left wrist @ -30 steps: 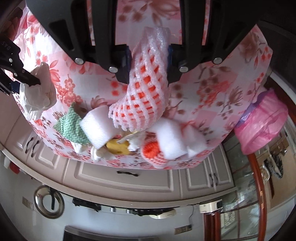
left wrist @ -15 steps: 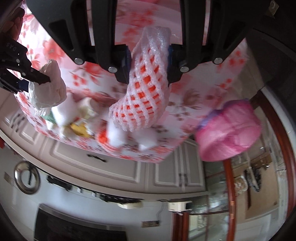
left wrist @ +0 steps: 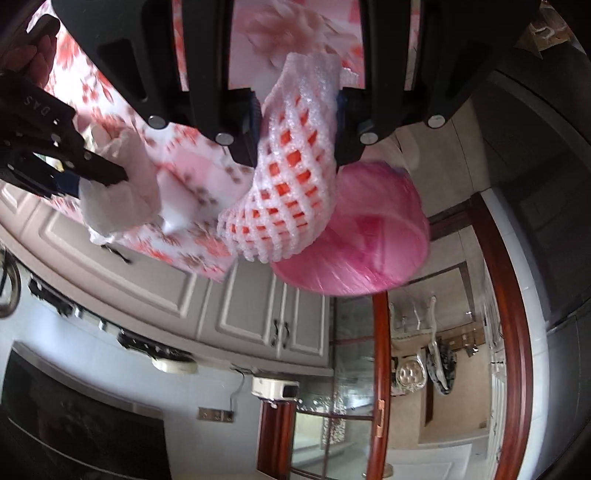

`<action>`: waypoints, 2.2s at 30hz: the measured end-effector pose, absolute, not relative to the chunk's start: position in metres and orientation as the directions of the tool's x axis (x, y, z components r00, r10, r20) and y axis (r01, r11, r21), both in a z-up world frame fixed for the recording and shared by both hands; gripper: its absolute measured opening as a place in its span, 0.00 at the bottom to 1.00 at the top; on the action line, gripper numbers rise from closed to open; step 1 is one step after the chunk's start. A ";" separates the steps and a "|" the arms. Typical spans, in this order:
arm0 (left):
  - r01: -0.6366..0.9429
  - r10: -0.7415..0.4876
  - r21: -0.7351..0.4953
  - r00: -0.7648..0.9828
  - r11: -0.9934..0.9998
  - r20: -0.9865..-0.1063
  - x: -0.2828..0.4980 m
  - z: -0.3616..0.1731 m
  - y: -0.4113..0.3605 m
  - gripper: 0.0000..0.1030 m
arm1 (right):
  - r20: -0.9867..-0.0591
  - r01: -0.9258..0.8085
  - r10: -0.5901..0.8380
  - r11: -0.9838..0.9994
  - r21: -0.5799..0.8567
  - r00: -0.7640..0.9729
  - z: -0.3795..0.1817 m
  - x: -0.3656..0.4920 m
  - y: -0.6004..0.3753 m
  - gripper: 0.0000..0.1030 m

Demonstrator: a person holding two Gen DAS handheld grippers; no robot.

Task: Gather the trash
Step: 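Carry both items to the pink bin and open the right gripper over it, then open the left gripper to drop the pink foam net into the bin, then move both open grippers back over the table items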

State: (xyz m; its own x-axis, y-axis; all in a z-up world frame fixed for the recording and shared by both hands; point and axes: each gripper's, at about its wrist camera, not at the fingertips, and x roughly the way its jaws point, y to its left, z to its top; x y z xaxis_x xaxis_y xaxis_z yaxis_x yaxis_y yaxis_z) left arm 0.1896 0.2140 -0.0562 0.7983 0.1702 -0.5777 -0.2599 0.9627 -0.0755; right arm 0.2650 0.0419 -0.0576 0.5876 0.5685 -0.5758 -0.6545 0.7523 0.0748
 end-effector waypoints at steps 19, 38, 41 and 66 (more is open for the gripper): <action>-0.389 0.224 -0.181 0.787 0.903 -0.574 0.293 -0.055 0.352 0.33 | -0.611 -0.828 0.688 0.553 0.093 0.391 -0.049 0.403 0.195 0.42; -0.375 0.227 -0.143 0.778 0.916 -0.586 0.314 -0.074 0.357 0.68 | -0.591 -0.784 0.660 0.617 0.074 0.464 -0.058 0.379 0.139 0.79; -0.390 0.233 -0.169 0.788 0.905 -0.570 0.306 -0.066 0.348 0.69 | -0.589 -0.762 0.627 0.647 0.028 0.510 -0.052 0.355 0.115 0.79; -0.145 0.082 -0.064 0.814 0.987 -0.575 0.210 -0.112 0.030 0.91 | -0.586 -0.342 0.321 0.936 0.079 0.744 -0.103 0.238 -0.184 0.82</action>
State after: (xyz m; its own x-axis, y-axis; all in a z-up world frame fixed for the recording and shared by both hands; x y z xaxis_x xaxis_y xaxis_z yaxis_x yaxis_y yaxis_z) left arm 0.2097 0.0297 -0.1123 0.8139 0.0824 -0.5751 -0.1449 0.9874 -0.0636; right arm 0.2380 -0.1843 -0.1029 0.7438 0.3213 -0.5861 -0.3419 0.9364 0.0793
